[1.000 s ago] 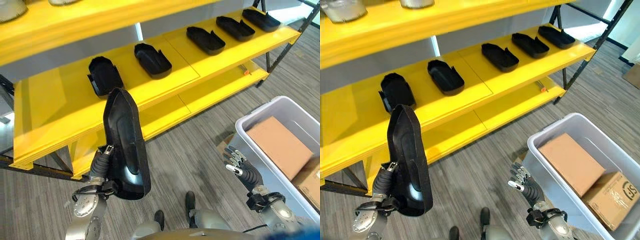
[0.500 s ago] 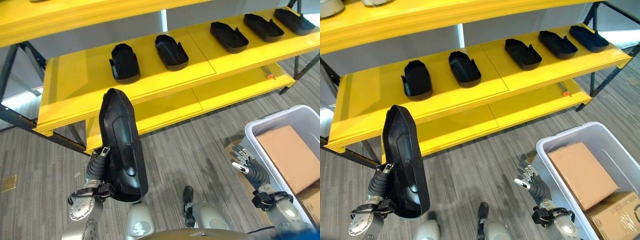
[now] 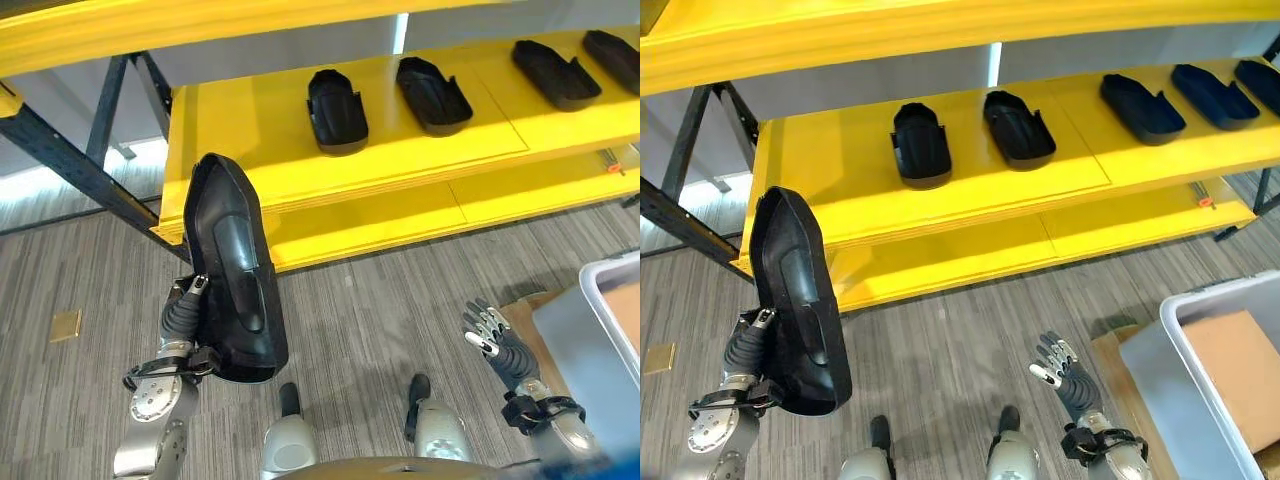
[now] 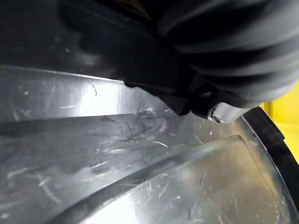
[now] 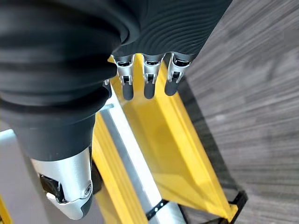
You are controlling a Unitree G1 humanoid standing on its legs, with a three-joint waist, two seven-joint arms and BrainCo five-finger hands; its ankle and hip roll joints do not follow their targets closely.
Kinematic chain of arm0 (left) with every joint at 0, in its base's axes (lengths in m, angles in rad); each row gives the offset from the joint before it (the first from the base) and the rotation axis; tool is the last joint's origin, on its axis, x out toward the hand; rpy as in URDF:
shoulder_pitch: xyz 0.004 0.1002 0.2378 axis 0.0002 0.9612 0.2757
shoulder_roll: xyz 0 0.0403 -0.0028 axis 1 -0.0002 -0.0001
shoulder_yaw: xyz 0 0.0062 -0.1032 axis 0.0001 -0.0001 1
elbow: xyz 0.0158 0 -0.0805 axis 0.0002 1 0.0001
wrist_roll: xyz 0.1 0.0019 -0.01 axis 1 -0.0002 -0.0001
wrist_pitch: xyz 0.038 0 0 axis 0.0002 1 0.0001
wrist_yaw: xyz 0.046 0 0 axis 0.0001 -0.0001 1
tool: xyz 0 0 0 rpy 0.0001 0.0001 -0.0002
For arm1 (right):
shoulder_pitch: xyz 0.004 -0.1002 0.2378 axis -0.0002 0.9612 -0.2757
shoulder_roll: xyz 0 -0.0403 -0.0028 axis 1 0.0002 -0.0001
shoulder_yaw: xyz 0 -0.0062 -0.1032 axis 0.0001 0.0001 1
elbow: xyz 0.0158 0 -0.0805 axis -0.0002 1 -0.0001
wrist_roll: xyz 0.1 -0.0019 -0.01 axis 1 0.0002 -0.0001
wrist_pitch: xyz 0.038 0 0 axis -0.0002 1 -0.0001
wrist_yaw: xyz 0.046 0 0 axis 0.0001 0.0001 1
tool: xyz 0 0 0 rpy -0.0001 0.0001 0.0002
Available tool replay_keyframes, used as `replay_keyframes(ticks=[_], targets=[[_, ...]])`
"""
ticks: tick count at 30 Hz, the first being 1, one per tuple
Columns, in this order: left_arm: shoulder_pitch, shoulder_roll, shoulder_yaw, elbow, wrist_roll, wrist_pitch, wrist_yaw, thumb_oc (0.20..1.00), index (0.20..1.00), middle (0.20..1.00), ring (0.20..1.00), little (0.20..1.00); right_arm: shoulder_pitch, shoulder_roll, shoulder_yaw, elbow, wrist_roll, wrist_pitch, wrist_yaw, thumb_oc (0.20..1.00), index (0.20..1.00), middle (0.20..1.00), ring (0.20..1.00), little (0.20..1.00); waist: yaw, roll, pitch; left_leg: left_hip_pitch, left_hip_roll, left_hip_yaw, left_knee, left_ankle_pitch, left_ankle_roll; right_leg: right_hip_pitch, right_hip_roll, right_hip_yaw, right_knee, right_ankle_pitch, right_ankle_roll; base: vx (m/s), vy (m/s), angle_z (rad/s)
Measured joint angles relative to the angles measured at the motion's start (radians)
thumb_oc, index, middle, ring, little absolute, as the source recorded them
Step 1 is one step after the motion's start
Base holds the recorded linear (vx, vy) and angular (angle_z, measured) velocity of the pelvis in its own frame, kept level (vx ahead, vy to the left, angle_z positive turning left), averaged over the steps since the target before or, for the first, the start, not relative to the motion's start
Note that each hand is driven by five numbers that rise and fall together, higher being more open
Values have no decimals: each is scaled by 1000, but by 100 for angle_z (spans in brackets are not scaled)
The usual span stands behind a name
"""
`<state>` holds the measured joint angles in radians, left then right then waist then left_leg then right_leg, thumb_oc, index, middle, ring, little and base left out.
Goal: Move parts from the plastic box to the shelf.
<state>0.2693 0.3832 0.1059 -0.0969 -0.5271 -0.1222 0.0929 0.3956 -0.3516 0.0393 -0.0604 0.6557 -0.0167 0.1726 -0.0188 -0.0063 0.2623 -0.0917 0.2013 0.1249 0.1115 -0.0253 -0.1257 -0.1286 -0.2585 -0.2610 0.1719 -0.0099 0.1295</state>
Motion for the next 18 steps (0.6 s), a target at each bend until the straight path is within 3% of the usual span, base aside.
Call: replay_keyframes(ticks=[4, 5, 6, 8, 9, 10, 11, 12, 13, 14, 16, 18], targets=[[-9, 15, -4, 0, 2, -1, 0, 200, 200, 200, 200, 200, -17, -6, 13, -2, -1, 2, 16, 1000, 1000, 1000, 1000, 1000, 15, -21, -27, -38, -33, -28, 51, -42, 14, 37, -24, -2, -66, 18, 27, 121, 252, 24], [-14, 20, -8, 0, 2, -1, 0, 200, 200, 200, 200, 200, -34, -7, 14, -2, -3, 3, 17, 1000, 1000, 1000, 1000, 1000, 20, -30, -32, -70, -47, -31, 116, -82, 23, 37, -34, -3, -66, 19, 28, 77, 268, 2], [-16, 21, -9, 2, 3, -1, -1, 200, 200, 200, 200, 200, -49, -7, 14, -1, -4, 4, 17, 1000, 1000, 1000, 1000, 1000, 27, -35, -37, -100, -55, -32, 170, -116, 39, 36, -46, 0, -63, 20, 30, 69, 307, 16], [-26, 40, -12, 5, 6, 0, -1, 200, 200, 200, 200, 200, -44, -6, 12, -1, -5, 6, 18, 1000, 1000, 1000, 1000, 1000, 24, -60, -49, -143, -114, -36, 254, -162, 79, 32, -99, 1, -53, 30, 27, 103, 431, 30], [-29, 53, -16, 19, 8, 1, -4, 200, 200, 200, 200, 200, -43, 10, 11, -1, -8, 9, 18, 1000, 1000, 1000, 1000, 1000, 20, -55, -49, -165, -148, -37, 302, -198, 131, 3, -139, 10, 29, 45, 34, 50, 399, 43], [-32, 62, -25, 37, 9, 1, -5, 200, 200, 200, 200, 200, -38, 8, 13, 0, -12, 10, 16, 1000, 1000, 1000, 1000, 1000, 1, -39, -59, -167, -178, -38, 324, -215, 152, -63, -184, 69, 167, 79, 3, 99, 378, 41], [-21, 67, -30, 40, 9, -1, -1, 200, 200, 200, 200, 200, -47, 15, 46, 3, -12, 10, 17, 1000, 1000, 1000, 1000, 1000, -19, -12, -73, -166, -205, -37, 301, -196, 189, -157, -198, 170, 258, 242, -40, 150, 232, 25], [-20, 77, -28, 41, 9, -2, -2, 200, 200, 200, 200, 200, -52, 24, 69, 2, -12, 10, 18, 1000, 1000, 1000, 1000, 1000, -20, -6, -68, -156, -212, -27, 282, -187, 194, -205, -194, 213, 287, 238, -31, 153, 118, -11], [-17, 78, -27, 48, 9, -1, -1, 200, 200, 200, 200, 200, -52, 34, 91, 7, -12, 14, 20, 1000, 1000, 1000, 1000, 1000, -14, -2, -60, -130, -218, -15, 242, -173, 183, -212, -183, 215, 241, 157, -14, 108, -67, -33], [-12, 77, -27, 49, 8, -1, 0, 200, 200, 200, 200, 200, -48, 36, 100, 6, -12, 19, 23, 1000, 1000, 1000, 1000, 1000, -12, 3, -61, -112, -221, -1, 201, -142, 194, -201, -160, 197, 151, 126, -9, 109, -95, -23], [-11, 82, -28, 47, 9, -1, -4, 200, 200, 200, 200, 200, -33, 33, 89, 4, -12, 19, 20, 1000, 1000, 1000, 1000, 1000, -30, 1, -57, -93, -239, -3, 147, -113, 205, -188, -128, 187, 33, 117, 4, 162, -164, 0], [-6, 72, -20, 50, 7, -11, -3, 200, 200, 200, 200, 200, -28, 21, 84, 3, -11, 20, 21, 1000, 1000, 1000, 1000, 1000, -32, -17, -44, -81, -263, 7, 101, -100, 187, -184, -104, 189, -164, 155, 43, 129, -153, -10]])
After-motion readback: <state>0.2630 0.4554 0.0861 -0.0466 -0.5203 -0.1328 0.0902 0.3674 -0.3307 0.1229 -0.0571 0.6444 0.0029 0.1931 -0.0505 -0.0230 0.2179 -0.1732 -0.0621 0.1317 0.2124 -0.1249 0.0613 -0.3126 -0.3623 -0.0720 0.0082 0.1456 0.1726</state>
